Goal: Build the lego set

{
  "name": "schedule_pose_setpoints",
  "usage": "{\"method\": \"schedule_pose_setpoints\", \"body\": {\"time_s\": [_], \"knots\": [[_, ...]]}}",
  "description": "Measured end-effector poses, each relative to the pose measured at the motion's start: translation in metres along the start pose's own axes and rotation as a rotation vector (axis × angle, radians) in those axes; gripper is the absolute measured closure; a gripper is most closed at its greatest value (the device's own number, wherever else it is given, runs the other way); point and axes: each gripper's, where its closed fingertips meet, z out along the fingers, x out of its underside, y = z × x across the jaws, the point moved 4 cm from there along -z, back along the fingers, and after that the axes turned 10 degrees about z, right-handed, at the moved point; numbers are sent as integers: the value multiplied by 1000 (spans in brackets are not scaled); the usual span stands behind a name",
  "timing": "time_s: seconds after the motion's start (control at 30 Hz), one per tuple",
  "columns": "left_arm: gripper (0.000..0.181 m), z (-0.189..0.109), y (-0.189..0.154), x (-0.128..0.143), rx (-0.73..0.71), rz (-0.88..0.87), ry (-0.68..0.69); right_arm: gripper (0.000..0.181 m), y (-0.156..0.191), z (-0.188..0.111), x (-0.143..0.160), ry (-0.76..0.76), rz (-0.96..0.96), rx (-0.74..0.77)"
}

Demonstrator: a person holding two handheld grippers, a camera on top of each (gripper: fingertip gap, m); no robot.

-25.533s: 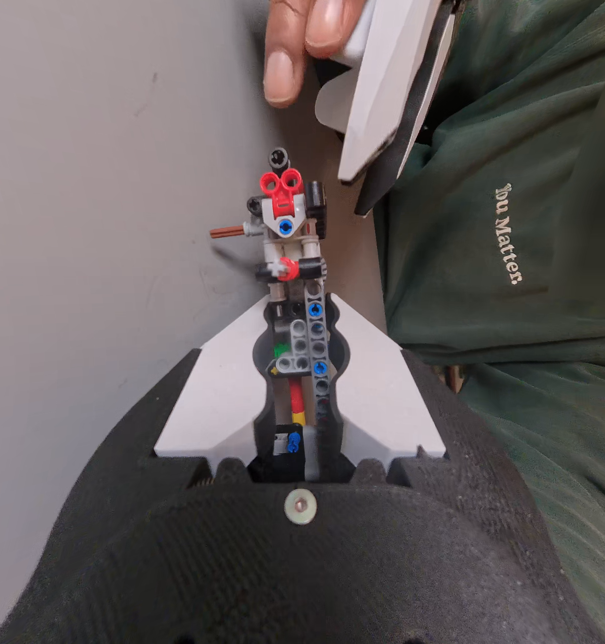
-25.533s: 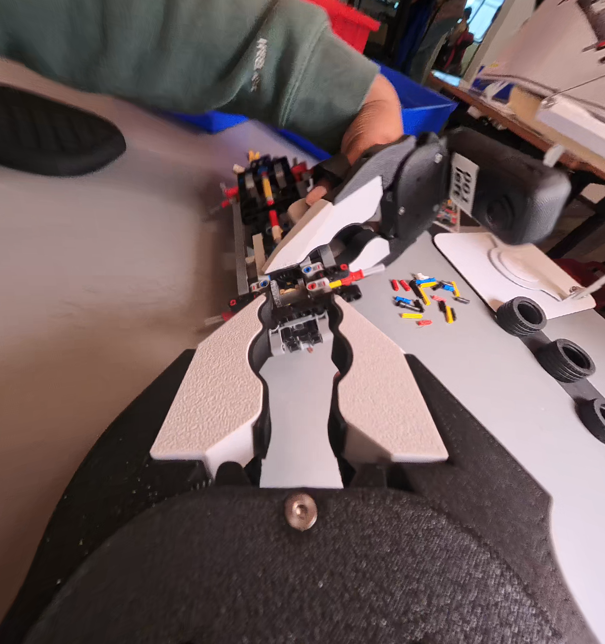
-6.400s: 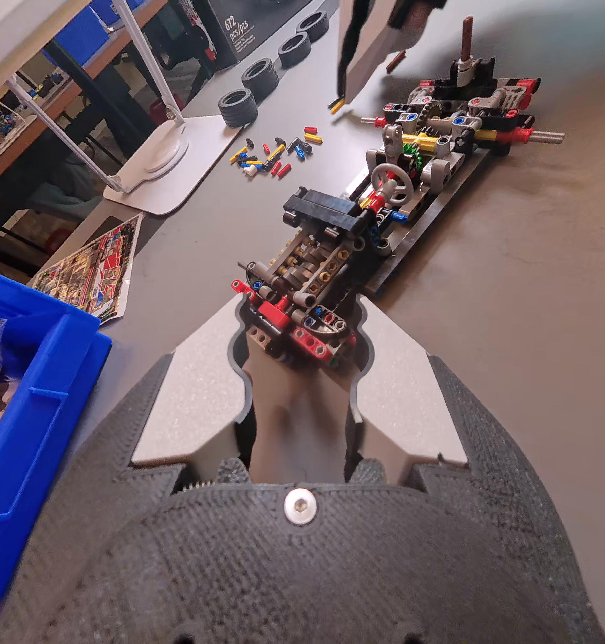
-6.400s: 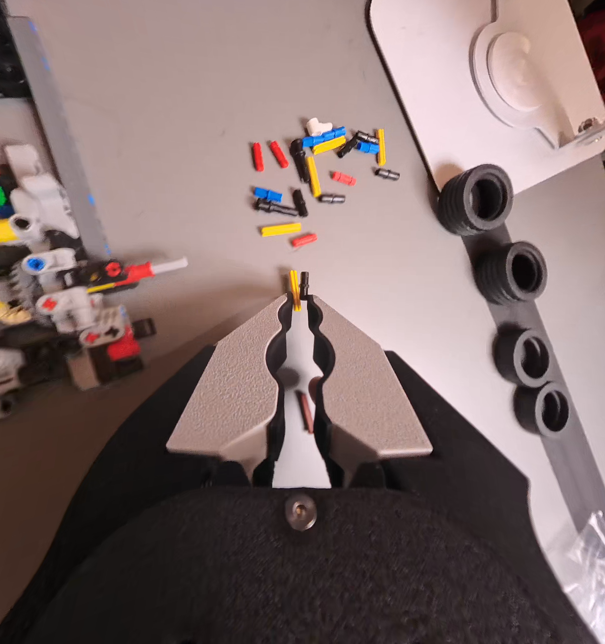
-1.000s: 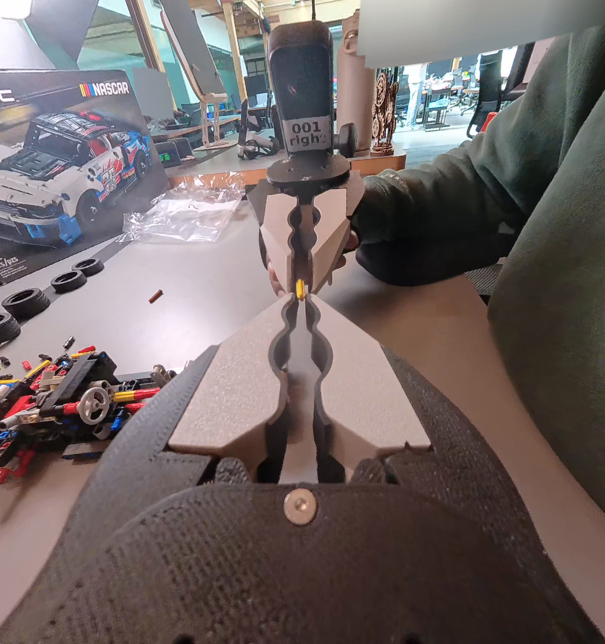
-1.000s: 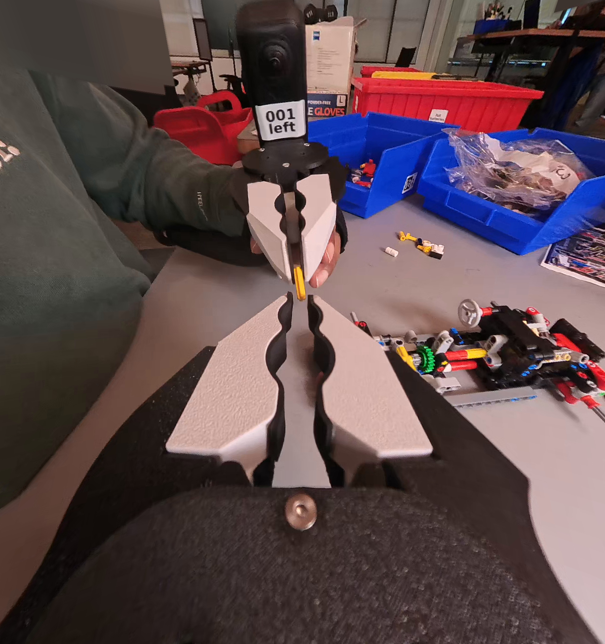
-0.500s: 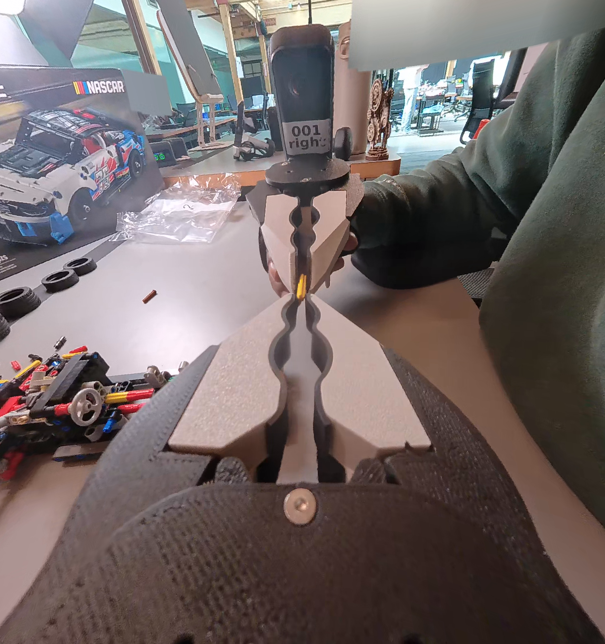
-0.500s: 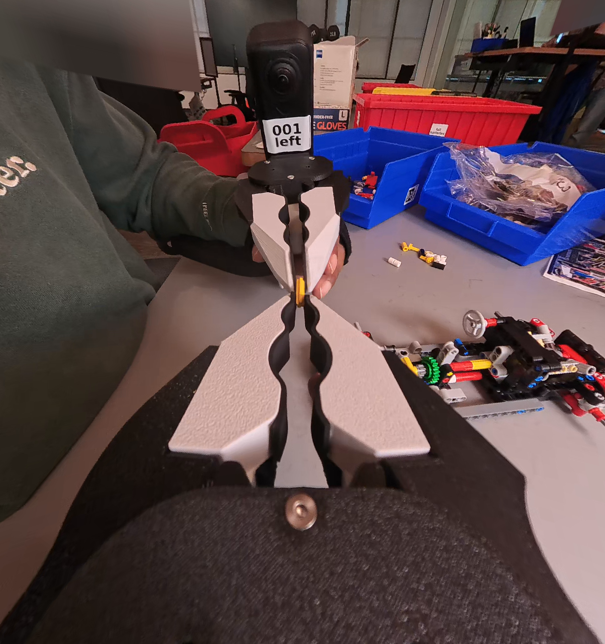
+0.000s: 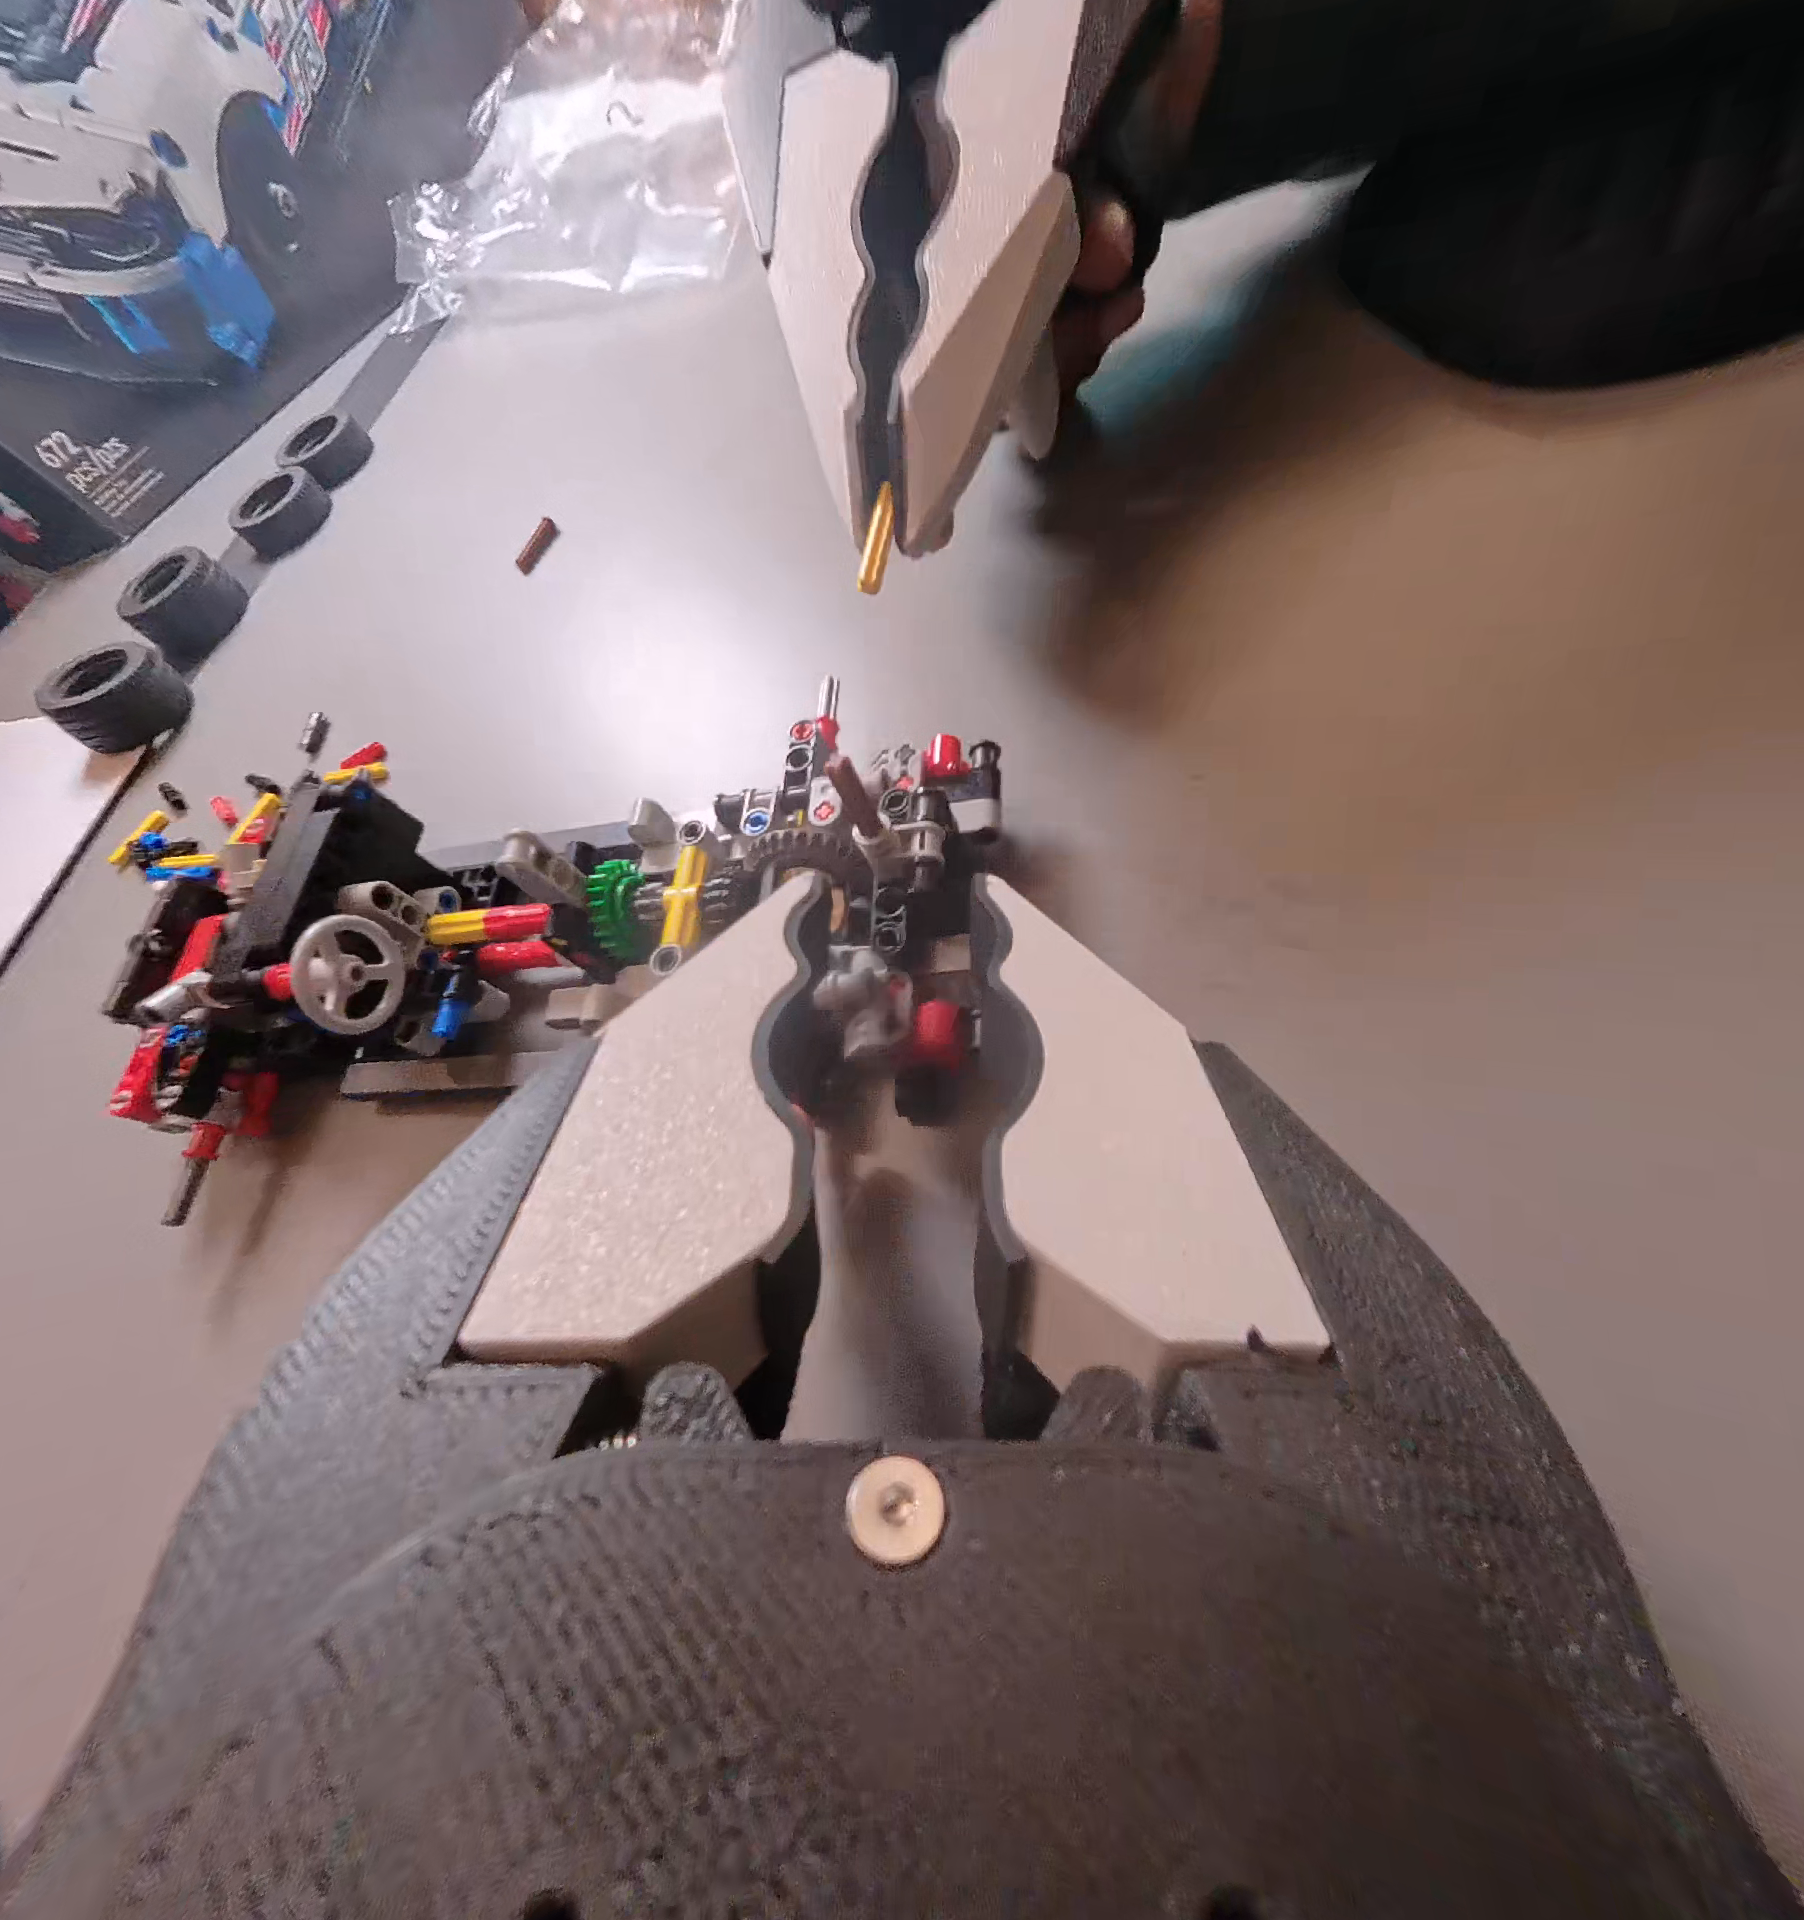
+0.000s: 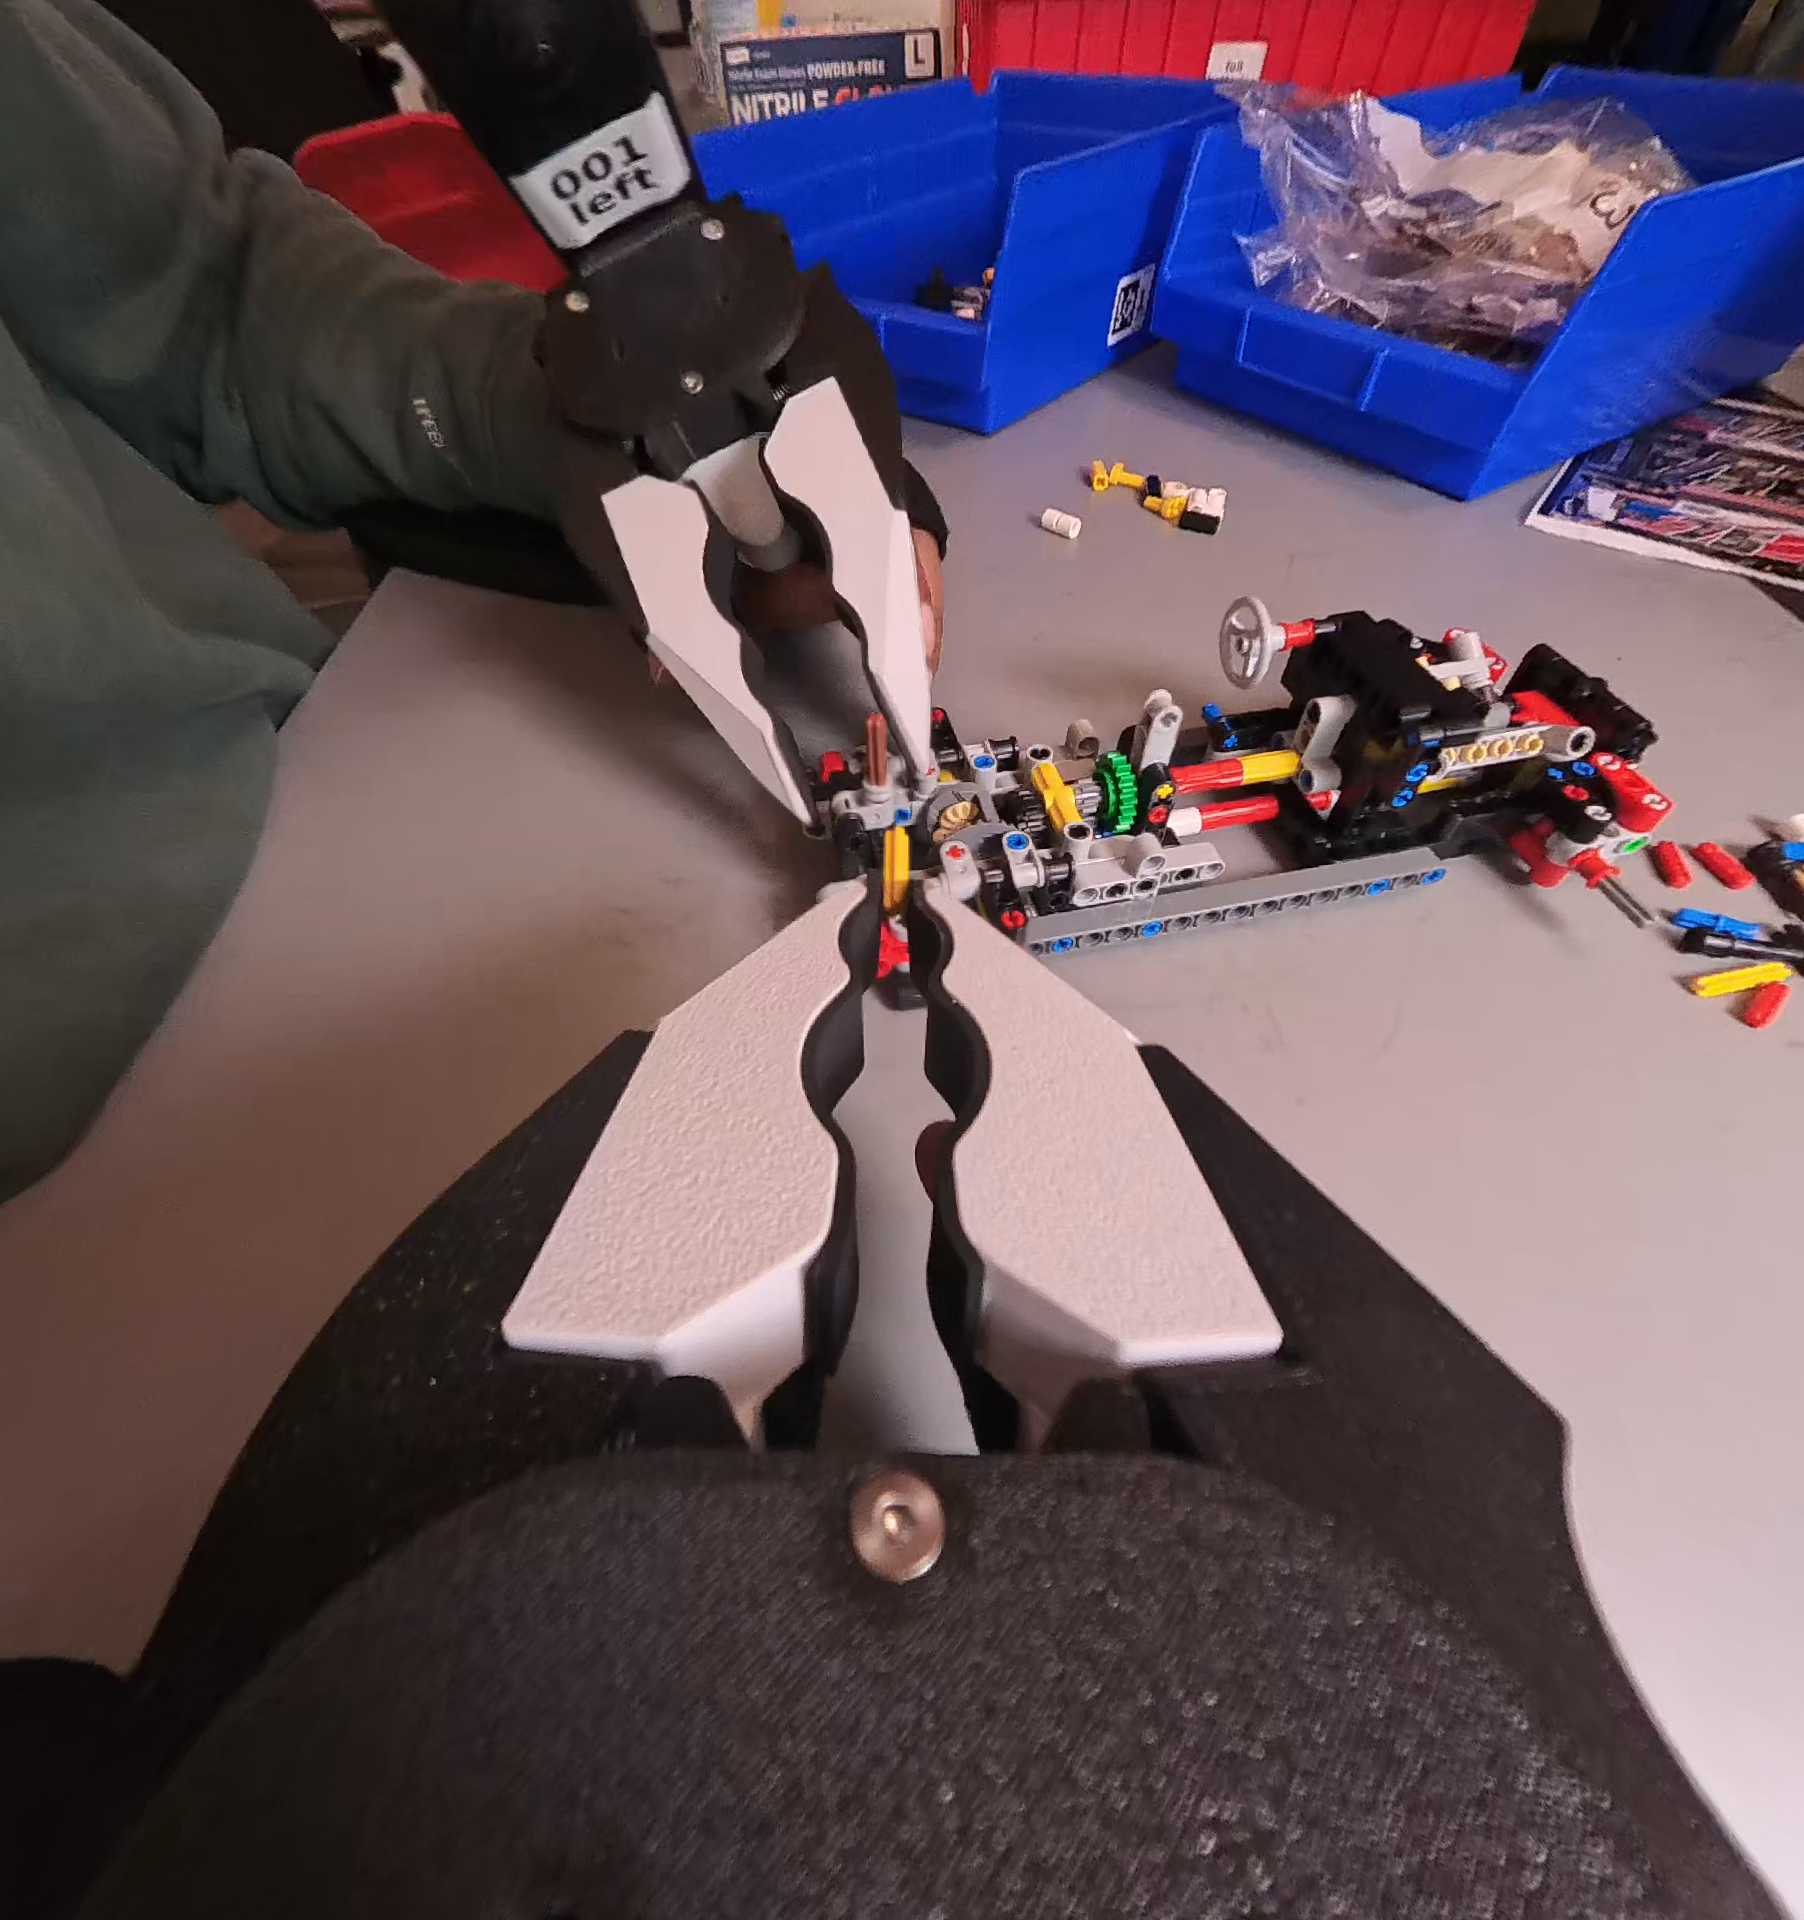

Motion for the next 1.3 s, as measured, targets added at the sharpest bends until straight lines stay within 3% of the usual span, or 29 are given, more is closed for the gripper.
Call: {"method": "schedule_pose_setpoints", "body": {"time_s": [0.23, 0.33, 1.3], "knots": [[158, 6, 2, -2, -20, 32, 6, 180, 3, 9, 8, 92, -37, -4], [166, 7, 0, -2, 13, 37, -10, 180, 5, 10, 9, 98, -39, -5], [169, 5, -3, -3, 52, 22, -32, 180, 9, 33, 12, 177, -42, -18]]}}
